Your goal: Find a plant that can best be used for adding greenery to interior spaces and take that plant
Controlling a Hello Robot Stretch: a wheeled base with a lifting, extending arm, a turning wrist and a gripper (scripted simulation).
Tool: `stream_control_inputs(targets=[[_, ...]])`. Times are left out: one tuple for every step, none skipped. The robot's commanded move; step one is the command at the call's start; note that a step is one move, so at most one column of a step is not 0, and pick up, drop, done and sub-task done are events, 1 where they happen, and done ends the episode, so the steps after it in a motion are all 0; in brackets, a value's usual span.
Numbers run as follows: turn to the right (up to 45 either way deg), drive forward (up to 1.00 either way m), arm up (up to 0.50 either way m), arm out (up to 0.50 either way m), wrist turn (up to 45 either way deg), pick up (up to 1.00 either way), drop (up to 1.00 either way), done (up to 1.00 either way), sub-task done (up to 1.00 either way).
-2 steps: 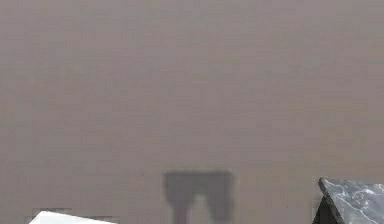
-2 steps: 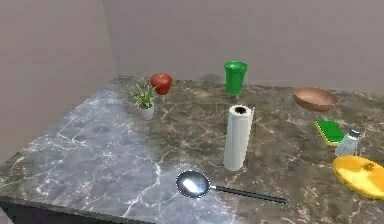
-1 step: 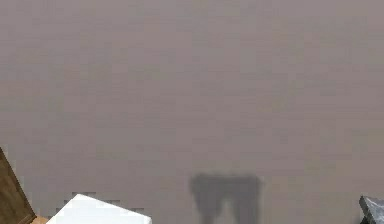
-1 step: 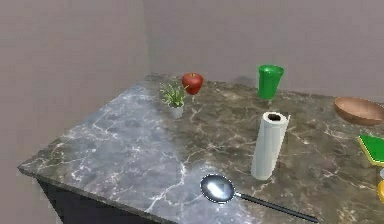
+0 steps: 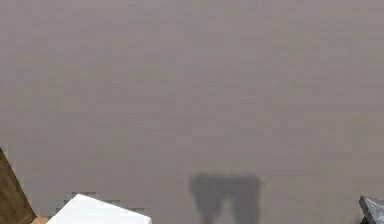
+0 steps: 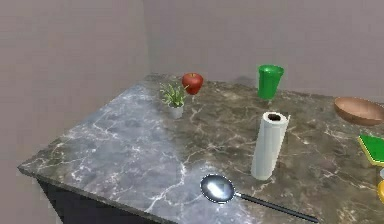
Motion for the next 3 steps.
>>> stream_control_inputs(targets=[[0.0, 0.00, 0.38, 0.00, 0.0, 0.00, 0.00, 0.00, 0.00], [0.0, 0.00, 0.00, 0.46, 0.0, 0.00, 0.00, 0.00, 0.00], [0.0, 0.00, 0.00, 0.00, 45.0, 0.00, 0.00, 0.00, 0.00]])
